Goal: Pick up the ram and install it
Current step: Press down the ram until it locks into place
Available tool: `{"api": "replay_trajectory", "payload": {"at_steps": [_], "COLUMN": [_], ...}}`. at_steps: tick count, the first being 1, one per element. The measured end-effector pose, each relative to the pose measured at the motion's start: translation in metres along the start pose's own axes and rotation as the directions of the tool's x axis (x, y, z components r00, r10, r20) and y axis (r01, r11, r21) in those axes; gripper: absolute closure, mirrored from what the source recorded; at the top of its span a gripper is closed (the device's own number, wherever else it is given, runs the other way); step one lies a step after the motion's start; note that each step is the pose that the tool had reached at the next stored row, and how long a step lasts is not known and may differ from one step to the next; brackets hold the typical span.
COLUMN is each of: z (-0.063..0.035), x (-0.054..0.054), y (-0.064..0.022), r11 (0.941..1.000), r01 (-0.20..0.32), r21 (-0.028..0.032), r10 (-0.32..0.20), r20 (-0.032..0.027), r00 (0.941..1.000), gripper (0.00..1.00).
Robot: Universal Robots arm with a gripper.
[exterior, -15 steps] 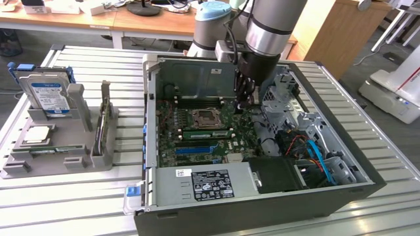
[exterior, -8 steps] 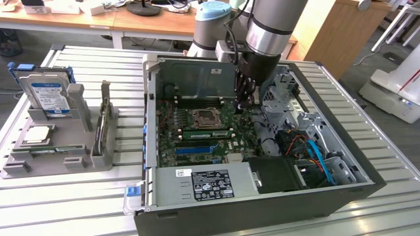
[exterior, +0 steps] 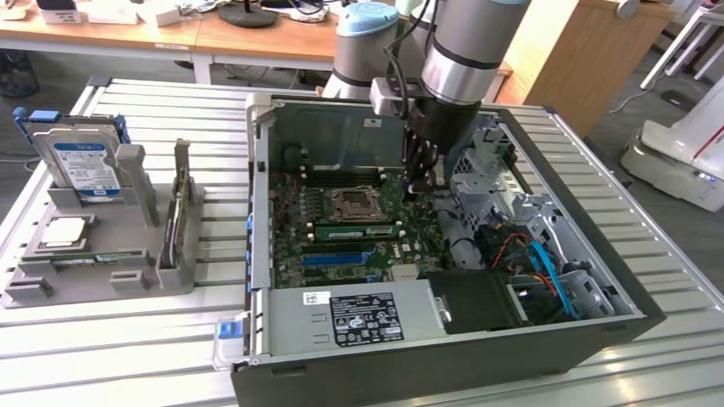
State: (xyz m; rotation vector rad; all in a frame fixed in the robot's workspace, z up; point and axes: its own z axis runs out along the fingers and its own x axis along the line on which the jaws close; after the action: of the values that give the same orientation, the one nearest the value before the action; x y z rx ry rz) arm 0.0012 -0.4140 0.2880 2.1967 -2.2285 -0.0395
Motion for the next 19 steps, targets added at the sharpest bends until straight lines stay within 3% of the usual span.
{"api": "replay_trajectory", "payload": {"at_steps": [19], "z": [0.0241], "x": [0.0], "y": [-0.0006], "r11": [1.0], "r01": [0.0], "r21": [0.0], "r10": [0.0], "r20": [0.0001], "r00": [1.0], "gripper": [0.89]}}
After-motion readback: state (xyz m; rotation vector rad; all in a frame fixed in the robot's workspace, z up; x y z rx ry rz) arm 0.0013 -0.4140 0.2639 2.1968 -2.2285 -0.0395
